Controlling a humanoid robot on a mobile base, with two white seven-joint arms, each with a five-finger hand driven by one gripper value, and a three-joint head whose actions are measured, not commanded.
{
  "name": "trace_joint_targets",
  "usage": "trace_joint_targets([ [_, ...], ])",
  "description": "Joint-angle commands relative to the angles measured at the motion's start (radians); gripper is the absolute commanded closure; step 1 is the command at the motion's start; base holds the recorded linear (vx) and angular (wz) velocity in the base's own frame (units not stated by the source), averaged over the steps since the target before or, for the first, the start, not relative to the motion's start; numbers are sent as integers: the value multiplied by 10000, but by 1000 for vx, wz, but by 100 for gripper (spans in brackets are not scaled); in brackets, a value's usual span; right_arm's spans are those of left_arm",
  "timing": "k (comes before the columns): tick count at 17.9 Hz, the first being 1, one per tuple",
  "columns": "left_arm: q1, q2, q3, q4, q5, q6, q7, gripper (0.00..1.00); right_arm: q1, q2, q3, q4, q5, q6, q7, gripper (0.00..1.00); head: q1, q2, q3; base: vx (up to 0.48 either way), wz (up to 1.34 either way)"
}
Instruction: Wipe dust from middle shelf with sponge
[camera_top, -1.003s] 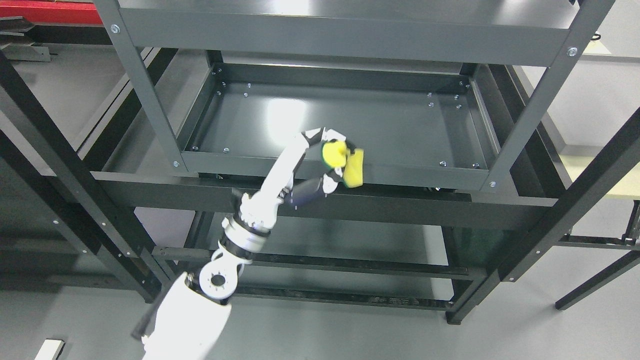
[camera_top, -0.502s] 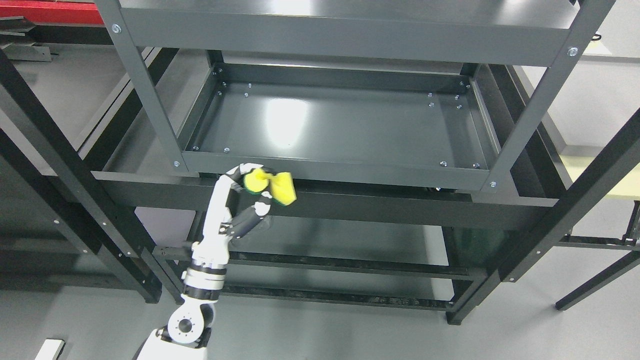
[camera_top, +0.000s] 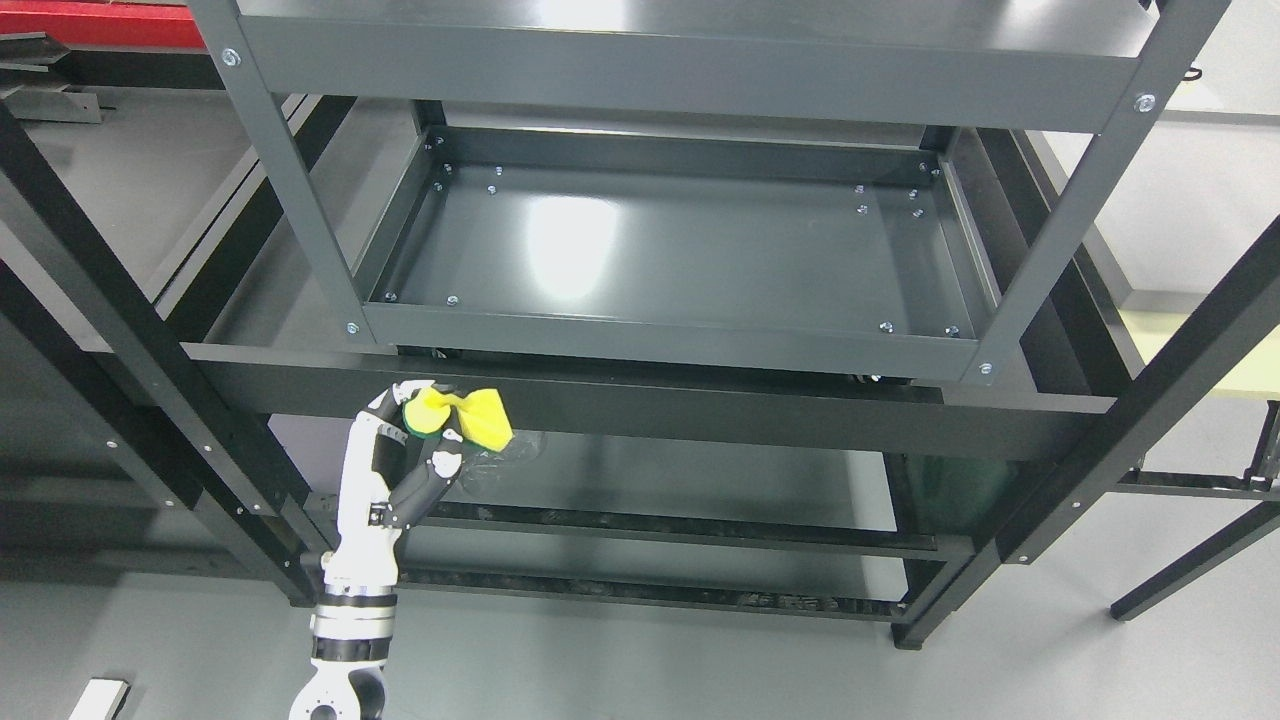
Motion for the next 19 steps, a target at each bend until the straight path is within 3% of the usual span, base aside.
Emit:
trace_joint_targets([
  [1, -138, 84, 352, -3222, 656, 3651, 301, 95, 0, -175, -1, -175, 0, -7, 5, 0, 0, 0, 0, 0, 0],
  [3, -918, 84, 259, -3287, 625, 4851, 746, 95, 0, -175, -1, -175, 0, -7, 5, 0, 0, 0, 0, 0, 0],
  [5, -1442, 84, 228, -3302, 533, 5040, 748, 95, 0, -175, -1, -175, 0, -7, 5, 0, 0, 0, 0, 0, 0],
  [7, -1430, 84, -16, -3379, 502, 4919, 671, 95, 0, -175, -1, -175, 0, -7, 5, 0, 0, 0, 0, 0, 0],
  [10, -818, 84, -751, -3547, 517, 3770, 609, 97, 0, -175, -1, -175, 0, -7, 5, 0, 0, 0, 0, 0, 0],
  [19, -309, 84, -815, -3563, 517, 3675, 609, 96, 0, -175, -1, -175, 0, -7, 5, 0, 0, 0, 0, 0, 0],
])
